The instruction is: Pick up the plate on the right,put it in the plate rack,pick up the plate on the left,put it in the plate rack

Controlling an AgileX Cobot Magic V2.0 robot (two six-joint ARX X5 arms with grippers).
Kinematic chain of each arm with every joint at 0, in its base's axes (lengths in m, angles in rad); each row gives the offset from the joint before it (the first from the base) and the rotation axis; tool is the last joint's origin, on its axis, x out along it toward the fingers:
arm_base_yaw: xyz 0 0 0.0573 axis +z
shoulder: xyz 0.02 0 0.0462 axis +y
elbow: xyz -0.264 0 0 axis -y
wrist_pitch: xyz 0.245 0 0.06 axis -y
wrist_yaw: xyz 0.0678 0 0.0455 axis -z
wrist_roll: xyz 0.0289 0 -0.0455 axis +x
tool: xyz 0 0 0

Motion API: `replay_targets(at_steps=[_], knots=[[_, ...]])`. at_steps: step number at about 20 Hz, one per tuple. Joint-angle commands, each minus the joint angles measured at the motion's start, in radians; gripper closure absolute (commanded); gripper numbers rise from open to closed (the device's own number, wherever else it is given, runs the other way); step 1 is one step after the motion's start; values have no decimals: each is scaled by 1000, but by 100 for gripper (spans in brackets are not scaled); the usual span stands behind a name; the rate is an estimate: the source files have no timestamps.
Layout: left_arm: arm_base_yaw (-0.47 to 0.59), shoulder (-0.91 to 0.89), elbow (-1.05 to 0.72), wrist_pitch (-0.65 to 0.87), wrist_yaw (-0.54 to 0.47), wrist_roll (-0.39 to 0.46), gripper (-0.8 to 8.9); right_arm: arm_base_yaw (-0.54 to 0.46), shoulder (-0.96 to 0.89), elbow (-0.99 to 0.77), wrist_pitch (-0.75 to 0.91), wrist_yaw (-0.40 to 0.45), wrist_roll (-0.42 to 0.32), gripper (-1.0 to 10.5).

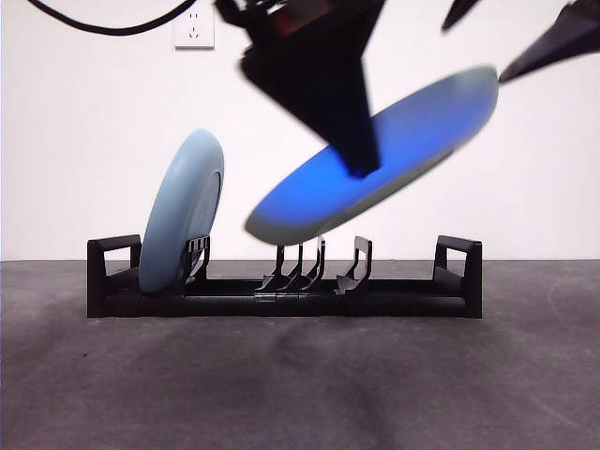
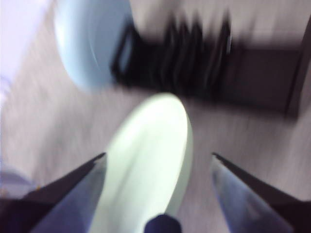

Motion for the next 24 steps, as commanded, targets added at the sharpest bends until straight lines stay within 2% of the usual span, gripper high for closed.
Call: replay_targets(at_steps=[1,2,5,7,11,17,21,24], knots=[[35,4,-4,98,41,-67,822,-13,-79,-2,63,11,-13,569],[59,4,-4,142,81,-97,822,-15,-108,-2,86,35,-10,569],[173,4,-4,303,268,-228,822,-16,-205,-2,113,191,-14,570],[255,4,-4,424,385,-316,822,-16,-243,-2,111,266,-16,572],[382,6,-4,619,536,-495,822,-17,-270,-2,99,290,-23,572],[492,48,-4,763,603,-645,822,-16,-267,-2,88,290,-22,572],[537,88,-4,806,606,-668,822,-17,-265,-2,88,290,-23,572],[560,121,-4,850,629,-716,822,-17,-264,-2,88,290,-23,572]])
